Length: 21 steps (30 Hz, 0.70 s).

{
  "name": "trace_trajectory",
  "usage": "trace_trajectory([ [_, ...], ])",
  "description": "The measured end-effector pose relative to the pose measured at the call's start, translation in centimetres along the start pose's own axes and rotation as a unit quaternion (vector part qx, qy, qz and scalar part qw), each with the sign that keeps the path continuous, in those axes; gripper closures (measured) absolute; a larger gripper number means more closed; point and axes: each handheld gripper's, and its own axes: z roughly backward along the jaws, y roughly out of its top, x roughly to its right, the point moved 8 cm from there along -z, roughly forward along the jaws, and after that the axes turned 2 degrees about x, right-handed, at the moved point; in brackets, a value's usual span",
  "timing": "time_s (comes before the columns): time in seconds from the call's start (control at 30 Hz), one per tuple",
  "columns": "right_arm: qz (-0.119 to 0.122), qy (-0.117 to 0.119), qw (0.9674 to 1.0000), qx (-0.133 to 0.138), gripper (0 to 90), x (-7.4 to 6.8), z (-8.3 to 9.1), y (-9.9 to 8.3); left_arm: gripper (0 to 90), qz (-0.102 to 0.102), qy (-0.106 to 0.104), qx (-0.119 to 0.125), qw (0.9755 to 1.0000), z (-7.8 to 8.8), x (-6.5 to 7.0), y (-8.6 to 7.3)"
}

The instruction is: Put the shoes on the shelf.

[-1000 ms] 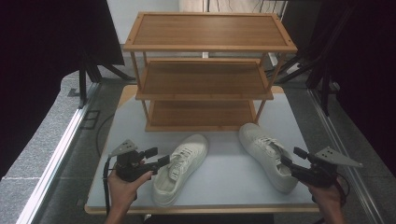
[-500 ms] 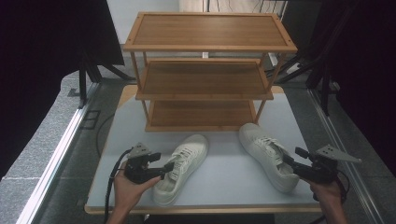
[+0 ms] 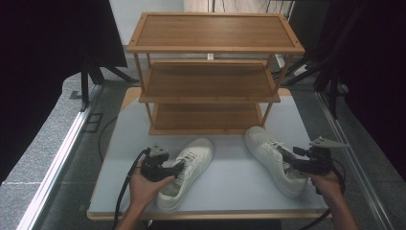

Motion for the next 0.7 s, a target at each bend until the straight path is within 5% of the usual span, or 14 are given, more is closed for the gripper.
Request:
trace_trajectory([
  [0.1, 0.012, -0.009, 0.9996, -0.025, 37.5, 0.2, -1.2, -0.4, 17.8, 0.016, -0.006, 0.015, 0.9997, -0.7, -0.3, -0.6],
  [0.2, -0.006, -0.012, 0.9997, -0.018, 38.1, 0.9, -1.4, -0.4, 13.9, 0.034, -0.023, 0.021, 0.9989, -0.9, -0.6, -0.7],
  [0.4, -0.023, -0.013, 0.9996, -0.012, 38.2, 1.5, -1.6, -0.6, 8.7, 0.087, -0.083, 0.028, 0.9924, -1.3, -0.6, -1.1],
  [0.47, -0.021, -0.014, 0.9996, -0.012, 38.3, 1.6, -1.6, -0.6, 15.8, 0.083, -0.090, 0.026, 0.9921, -1.1, -0.3, -1.0],
  [0.53, -0.022, -0.015, 0.9996, -0.011, 38.3, 1.7, -1.7, -0.6, 24.3, 0.048, -0.079, 0.040, 0.9949, -0.9, 0.0, -0.7],
  [0.7, -0.020, -0.013, 0.9996, -0.015, 45.0, 1.8, -1.8, -0.6, 42.1, 0.016, -0.076, 0.035, 0.9963, -0.5, 0.6, -0.4],
])
